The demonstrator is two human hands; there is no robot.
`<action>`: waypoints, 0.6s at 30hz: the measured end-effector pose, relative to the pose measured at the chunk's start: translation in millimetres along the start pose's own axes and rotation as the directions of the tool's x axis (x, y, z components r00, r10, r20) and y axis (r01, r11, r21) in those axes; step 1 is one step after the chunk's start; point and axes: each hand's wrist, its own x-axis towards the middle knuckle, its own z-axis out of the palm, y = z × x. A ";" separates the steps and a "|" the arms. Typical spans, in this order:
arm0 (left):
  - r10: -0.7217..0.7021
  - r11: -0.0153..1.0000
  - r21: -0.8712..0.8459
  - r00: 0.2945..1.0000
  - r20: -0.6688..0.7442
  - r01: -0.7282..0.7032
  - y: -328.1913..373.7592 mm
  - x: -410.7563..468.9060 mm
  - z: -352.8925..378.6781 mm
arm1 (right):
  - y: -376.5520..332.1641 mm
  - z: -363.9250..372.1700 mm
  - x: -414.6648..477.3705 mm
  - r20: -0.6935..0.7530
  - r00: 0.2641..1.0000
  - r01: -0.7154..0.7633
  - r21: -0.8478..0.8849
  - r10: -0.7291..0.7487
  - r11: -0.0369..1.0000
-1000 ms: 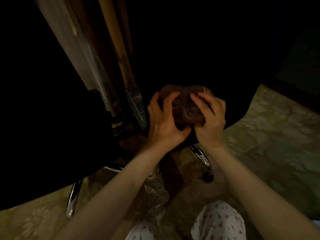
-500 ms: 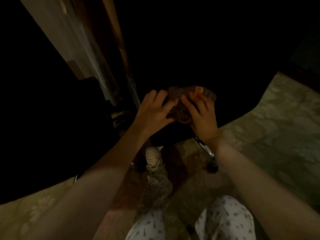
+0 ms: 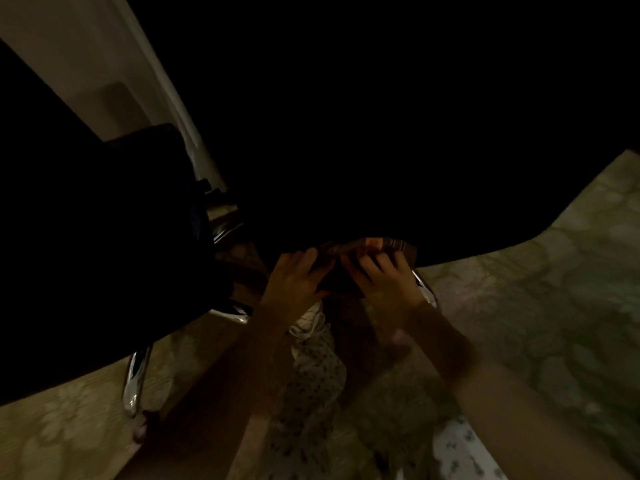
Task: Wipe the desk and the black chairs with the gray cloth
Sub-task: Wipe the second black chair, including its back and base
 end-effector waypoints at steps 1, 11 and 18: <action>-0.041 0.999 -0.019 0.998 0.051 0.042 1.9 -6.9 8.6 | -6.3 3.2 -4.5 0.033 0.999 0.010 -0.006 -0.010 1.000; -0.357 0.890 -0.069 0.785 0.507 0.450 -4.9 -56.4 24.4 | -60.2 13.2 8.5 0.381 0.924 -0.037 0.020 0.026 0.999; -0.567 0.763 -0.317 0.819 0.093 0.564 -16.4 -46.0 -24.0 | -55.3 -16.1 69.8 0.053 0.998 -0.051 0.176 0.042 0.983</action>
